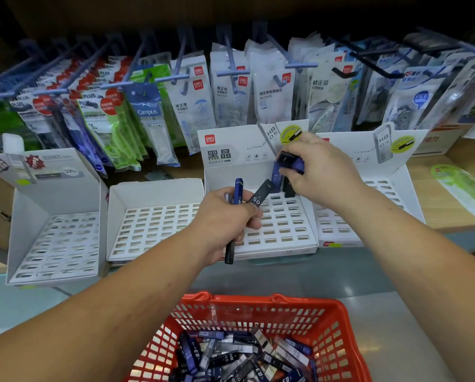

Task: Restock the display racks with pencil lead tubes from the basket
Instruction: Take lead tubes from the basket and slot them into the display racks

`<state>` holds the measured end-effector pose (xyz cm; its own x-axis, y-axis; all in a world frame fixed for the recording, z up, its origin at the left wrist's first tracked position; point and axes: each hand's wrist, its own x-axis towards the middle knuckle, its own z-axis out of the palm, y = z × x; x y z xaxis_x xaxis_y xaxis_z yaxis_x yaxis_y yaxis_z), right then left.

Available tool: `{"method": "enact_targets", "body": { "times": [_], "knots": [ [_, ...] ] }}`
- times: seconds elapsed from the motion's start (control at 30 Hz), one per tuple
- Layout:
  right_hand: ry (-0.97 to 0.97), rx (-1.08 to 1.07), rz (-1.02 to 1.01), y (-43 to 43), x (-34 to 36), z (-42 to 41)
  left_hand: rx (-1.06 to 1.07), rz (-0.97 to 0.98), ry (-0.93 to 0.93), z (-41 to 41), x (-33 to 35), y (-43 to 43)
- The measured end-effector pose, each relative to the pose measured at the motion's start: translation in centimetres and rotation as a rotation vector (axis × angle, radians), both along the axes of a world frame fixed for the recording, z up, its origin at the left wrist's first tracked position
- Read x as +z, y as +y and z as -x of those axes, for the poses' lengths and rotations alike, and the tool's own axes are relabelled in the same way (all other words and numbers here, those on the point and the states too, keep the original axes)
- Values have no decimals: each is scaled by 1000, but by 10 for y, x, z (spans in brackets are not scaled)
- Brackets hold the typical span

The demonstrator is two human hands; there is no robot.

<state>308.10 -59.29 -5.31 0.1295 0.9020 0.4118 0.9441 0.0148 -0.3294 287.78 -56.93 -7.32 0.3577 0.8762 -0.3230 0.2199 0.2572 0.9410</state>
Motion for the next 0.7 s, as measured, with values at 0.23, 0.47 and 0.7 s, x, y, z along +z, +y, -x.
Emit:
{"method": "enact_targets", "body": {
  "times": [0.23, 0.47, 0.7],
  "knots": [
    [490, 47, -6, -17, 16, -12, 61, -95, -77, -7, 18, -6],
    [673, 150, 225, -59, 45, -24, -32, -179, -186, -40, 31, -23],
    [911, -1, 223, -81, 26, -58, 12, -187, -185, -71, 24, -31]
  ]
}}
